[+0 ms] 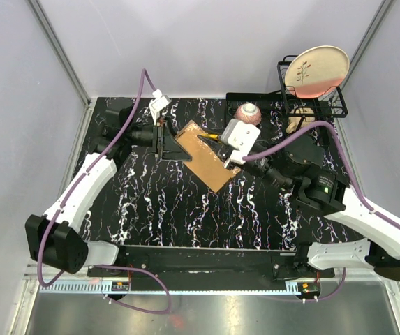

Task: Unpack the express box
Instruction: Cut the express box.

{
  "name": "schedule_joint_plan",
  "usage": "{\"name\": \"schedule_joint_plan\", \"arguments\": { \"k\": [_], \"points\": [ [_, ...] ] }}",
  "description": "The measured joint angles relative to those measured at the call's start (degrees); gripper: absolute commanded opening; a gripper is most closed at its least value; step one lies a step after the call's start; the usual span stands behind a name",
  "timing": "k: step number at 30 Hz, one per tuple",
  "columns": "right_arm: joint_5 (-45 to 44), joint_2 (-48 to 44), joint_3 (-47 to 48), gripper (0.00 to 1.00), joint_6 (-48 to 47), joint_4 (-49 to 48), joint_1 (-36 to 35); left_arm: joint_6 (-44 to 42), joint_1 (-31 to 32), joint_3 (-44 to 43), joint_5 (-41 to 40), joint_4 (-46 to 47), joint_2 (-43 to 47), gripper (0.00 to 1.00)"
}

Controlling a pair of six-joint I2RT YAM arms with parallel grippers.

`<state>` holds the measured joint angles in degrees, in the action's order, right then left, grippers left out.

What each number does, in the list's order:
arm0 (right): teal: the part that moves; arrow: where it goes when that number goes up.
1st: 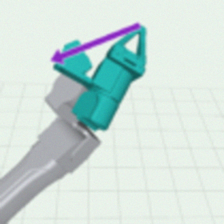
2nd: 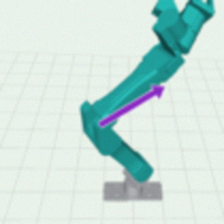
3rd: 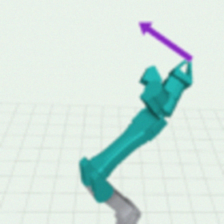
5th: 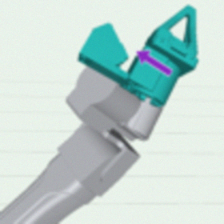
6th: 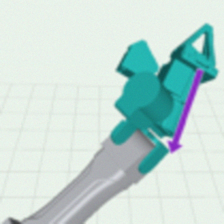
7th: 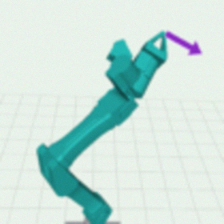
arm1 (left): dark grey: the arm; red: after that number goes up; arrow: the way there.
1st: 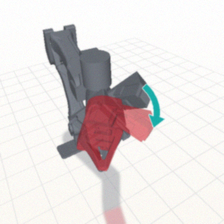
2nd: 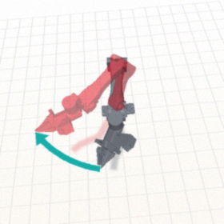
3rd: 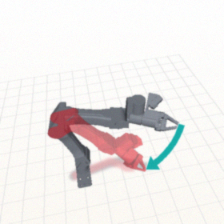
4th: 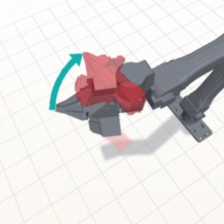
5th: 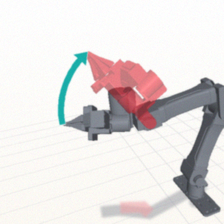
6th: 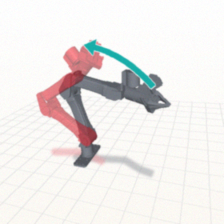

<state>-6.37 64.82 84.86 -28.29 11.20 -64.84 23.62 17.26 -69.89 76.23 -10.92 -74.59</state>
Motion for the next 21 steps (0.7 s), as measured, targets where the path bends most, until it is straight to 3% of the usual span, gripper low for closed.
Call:
{"name": "schedule_joint_plan", "arguments": {
  "k": [10, 21],
  "points": [
    [-0.26, 0.52, -1.46, 0.0, -13.25, -6.19, -2.62, 9.25, -0.37, 0.61, 2.45, 4.66, -3.67, 0.2],
    [-1.77, 2.03, -4.48, 0.0, -14.25, -7.61, -2.67, 12.41, 3.91, 0.87, 4.61, 5.16, -3.45, 0.19]
  ]
}}
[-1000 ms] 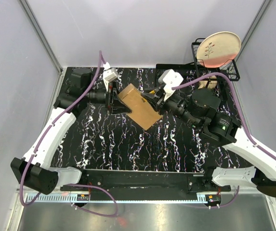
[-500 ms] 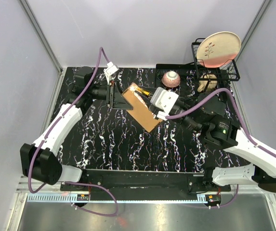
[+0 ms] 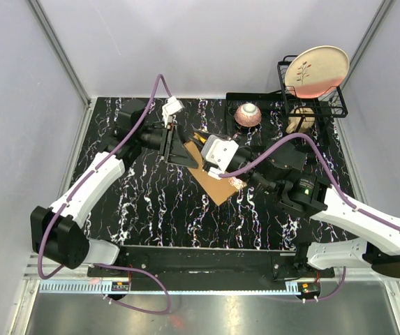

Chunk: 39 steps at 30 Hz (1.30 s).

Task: Unpack the express box
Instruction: Cut the express box.

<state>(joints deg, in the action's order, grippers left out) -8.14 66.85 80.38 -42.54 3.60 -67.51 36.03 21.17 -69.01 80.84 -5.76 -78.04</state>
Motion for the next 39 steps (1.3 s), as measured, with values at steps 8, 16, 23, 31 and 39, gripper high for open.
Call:
{"name": "schedule_joint_plan", "arguments": {
  "k": [8, 16, 23, 31, 39],
  "points": [
    [-2.01, -0.28, 0.0, 0.0, 0.9, -1.53, -0.11, 0.28, 0.59, 0.46, 1.22, 0.04, 0.68, 0.16],
    [-4.48, -1.51, -1.31, 0.0, 2.58, -2.1, -0.15, 0.28, 0.7, 1.22, 1.7, 0.13, 2.51, 0.15],
    [-4.92, -2.29, -2.56, 0.0, 4.55, -2.08, -0.17, 0.28, 0.94, 1.25, 1.73, 0.28, 2.84, 0.15],
    [-5.73, -2.91, -2.99, 0.0, 5.79, -2.1, -0.17, 0.28, 0.94, 1.25, 1.7, 0.28, 2.84, 0.14],
    [-5.9, -2.99, -3.63, 0.0, 6.25, -2.36, -0.2, 0.28, 0.94, 1.25, 1.7, 0.28, 2.84, 0.13]
  ]
}}
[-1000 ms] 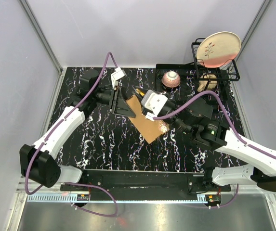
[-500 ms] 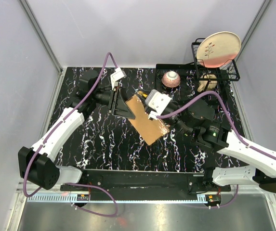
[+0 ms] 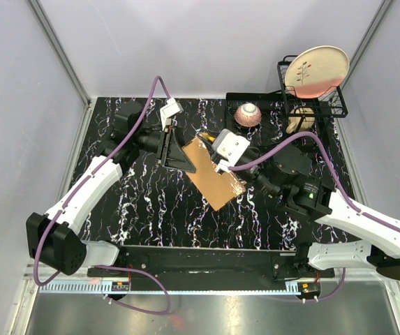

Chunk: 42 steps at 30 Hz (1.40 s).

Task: Unpack the express box
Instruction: Cut the express box.

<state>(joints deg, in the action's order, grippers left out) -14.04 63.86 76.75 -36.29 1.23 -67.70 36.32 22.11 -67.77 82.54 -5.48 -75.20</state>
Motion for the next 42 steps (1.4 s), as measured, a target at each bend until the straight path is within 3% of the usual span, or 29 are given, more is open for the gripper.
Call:
{"name": "schedule_joint_plan", "arguments": {
  "k": [42],
  "points": [
    [1.22, -0.28, -0.02, 0.0, 2.14, -1.07, -0.09, -0.04, 0.0, 0.0, -0.35, 0.0, 0.0, 0.11]
  ]
}}
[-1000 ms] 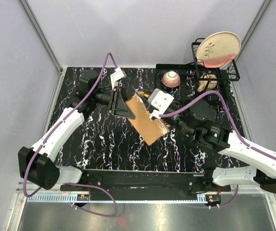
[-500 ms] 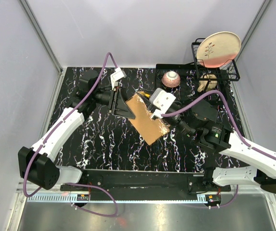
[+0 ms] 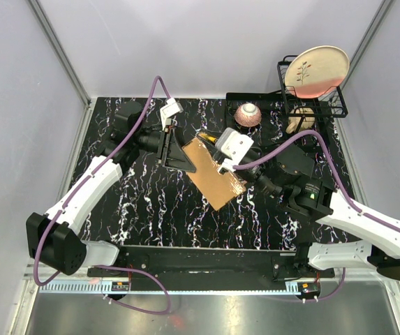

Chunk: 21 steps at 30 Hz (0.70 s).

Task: Unpack the express box
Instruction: Cut the express box.

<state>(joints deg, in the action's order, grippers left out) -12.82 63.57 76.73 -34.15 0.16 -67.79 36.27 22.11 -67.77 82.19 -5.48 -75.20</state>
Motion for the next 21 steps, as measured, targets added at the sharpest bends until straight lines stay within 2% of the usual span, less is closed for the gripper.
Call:
{"name": "schedule_joint_plan", "arguments": {
  "k": [21],
  "points": [
    [-1.31, -0.17, -1.36, 0.0, -0.48, -1.53, -0.13, 0.0, 0.26, 0.0, 0.0, -0.07, 0.0, 0.09]
  ]
}}
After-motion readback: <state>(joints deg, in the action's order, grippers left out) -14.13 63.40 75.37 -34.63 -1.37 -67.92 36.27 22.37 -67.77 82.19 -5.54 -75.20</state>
